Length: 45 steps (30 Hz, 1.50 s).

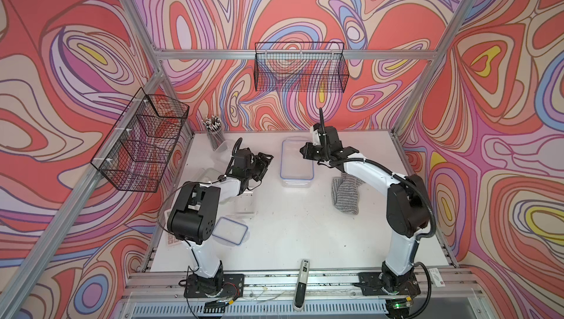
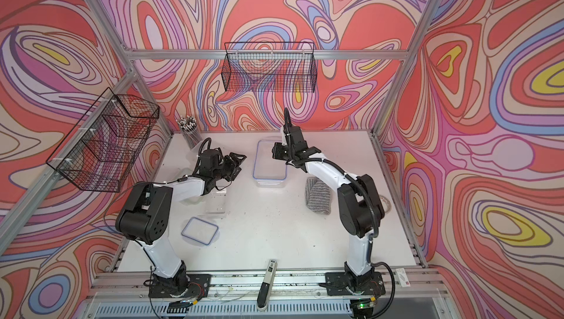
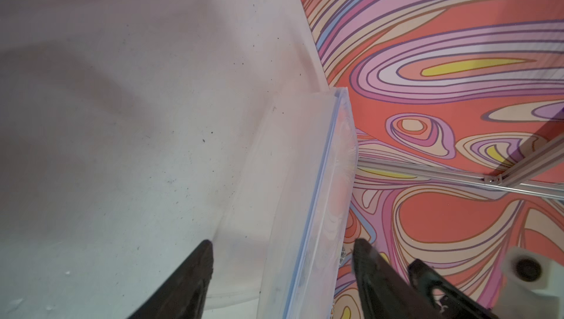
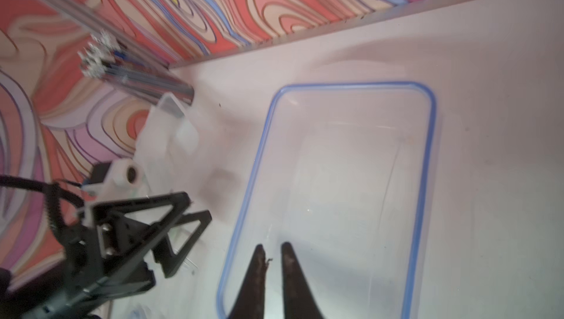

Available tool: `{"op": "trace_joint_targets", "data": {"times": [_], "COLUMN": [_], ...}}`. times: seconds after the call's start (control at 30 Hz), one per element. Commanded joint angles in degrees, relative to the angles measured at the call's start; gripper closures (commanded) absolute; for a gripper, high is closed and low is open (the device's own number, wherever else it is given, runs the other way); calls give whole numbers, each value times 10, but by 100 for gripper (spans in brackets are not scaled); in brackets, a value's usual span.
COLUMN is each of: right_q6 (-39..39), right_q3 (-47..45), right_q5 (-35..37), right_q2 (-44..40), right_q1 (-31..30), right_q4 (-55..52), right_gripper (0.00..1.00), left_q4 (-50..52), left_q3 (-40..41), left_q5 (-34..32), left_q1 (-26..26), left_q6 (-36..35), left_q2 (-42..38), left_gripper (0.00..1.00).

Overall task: Wipe the insides of the lunch boxes
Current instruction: Open the fastener of the lunch box.

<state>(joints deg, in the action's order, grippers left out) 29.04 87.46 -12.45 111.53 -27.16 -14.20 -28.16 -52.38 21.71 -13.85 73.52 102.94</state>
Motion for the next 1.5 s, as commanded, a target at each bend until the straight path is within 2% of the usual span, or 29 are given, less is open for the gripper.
{"op": "trace_joint_targets", "data": {"times": [0.0, 0.27, 0.53, 0.9, 1.07, 1.33, 1.47], "right_q6": [-25, -36, -26, 7, 21, 40, 46], "right_q3": [19, 28, 3, -42, -58, -79, -85], "right_q5": [-8, 25, 41, 32, 28, 24, 22], "right_q2": [28, 70, 72, 81, 85, 94, 96], "right_q1": [-11, -15, -16, -17, -17, -23, -25], "right_q4": [-39, -57, -61, -27, -17, -3, 1], "right_gripper": [100, 100, 100, 100, 100, 100, 100], "left_q4": [-97, -197, -234, -348, -367, -373, -375], "left_q3": [18, 35, 47, 58, 69, 71, 71], "left_q5": [-25, -21, -50, -84, -101, -113, -118], "left_q1": [-10, -36, -59, -90, -92, -94, -95], "left_q6": [56, 117, 141, 175, 171, 170, 169], "left_q2": [1, 57, 79, 117, 113, 110, 108], "left_gripper": [26, 26, 27, 39, 45, 61, 66]}}
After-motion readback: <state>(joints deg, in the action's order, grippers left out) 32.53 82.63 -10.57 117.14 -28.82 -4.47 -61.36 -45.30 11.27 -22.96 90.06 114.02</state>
